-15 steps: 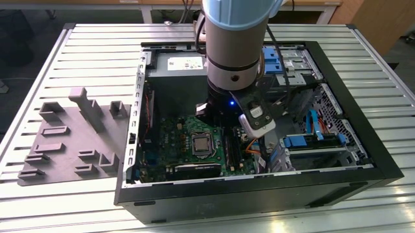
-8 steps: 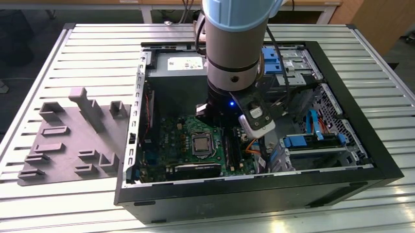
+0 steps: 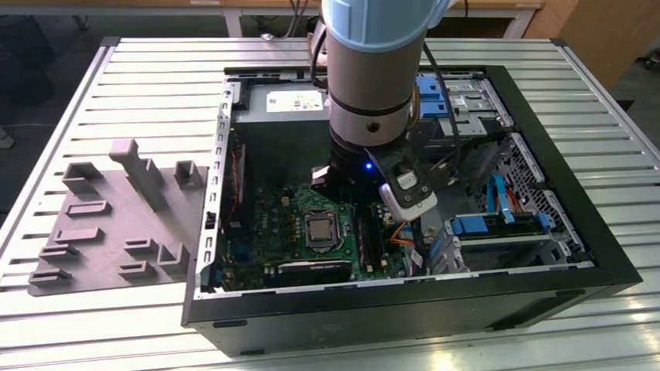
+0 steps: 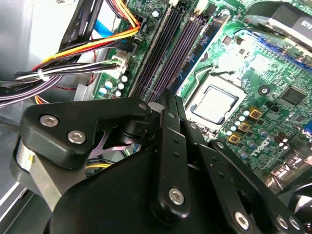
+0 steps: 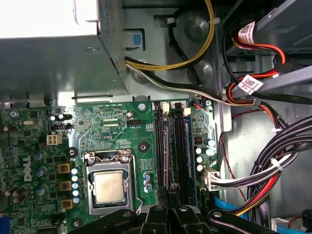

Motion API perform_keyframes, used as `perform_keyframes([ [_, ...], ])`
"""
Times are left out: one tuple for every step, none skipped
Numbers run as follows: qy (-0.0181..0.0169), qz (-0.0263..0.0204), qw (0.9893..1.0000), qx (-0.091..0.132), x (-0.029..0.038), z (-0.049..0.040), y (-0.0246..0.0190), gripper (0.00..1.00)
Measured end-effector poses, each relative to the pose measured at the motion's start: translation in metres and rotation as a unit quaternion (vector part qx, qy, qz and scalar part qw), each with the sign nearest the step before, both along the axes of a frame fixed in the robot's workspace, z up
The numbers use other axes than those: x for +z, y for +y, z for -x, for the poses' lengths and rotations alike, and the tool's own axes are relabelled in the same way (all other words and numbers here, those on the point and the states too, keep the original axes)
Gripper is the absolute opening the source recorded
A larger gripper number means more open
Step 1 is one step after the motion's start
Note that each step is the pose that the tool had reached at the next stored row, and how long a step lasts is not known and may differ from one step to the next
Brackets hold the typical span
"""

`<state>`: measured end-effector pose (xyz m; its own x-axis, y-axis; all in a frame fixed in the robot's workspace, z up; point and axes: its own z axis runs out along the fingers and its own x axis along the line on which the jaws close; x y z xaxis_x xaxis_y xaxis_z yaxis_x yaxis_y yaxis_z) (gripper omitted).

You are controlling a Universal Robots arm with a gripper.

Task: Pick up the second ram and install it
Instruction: 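Insert the second ram into the second slot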

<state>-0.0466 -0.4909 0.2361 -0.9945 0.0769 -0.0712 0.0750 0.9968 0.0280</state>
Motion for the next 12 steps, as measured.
perform_keyframes([
  [0.0,-0.0001,1.0,0.0,-0.0002,0.0,0.0,0.12],
  [-0.0001,-0.0001,1.0,0.0,-0.0005,0.0,0.0,0.12],
  [-0.0001,-0.0003,1.0,0.0,-0.0009,0.0,0.0001,0.12],
  [-0.0001,-0.0002,1.0,0.0,-0.0012,0.0,0.0001,0.12],
  [0.0,-0.0001,1.0,0.0,-0.0015,0.0,0.0,0.12],
  [0.0,-0.0001,1.0,0.0,-0.0019,0.0,0.0,0.12],
  [0.0,-0.0001,1.0,0.0,-0.0022,-0.0001,0.0,0.12],
  [0.0,-0.0001,1.0,0.0,-0.0026,-0.0003,0.0,0.12],
  [0.0,-0.0001,1.0,0.001,-0.003,-0.0007,0.0,0.12],
  [0.0,-0.0001,1.0,0.001,-0.0033,-0.001,0.0,0.12],
  [0.0,0.0,1.0,0.002,-0.0035,-0.0012,0.0,0.12],
  [0.0,0.0,1.0,0.003,-0.0036,-0.0014,0.0,0.12],
])
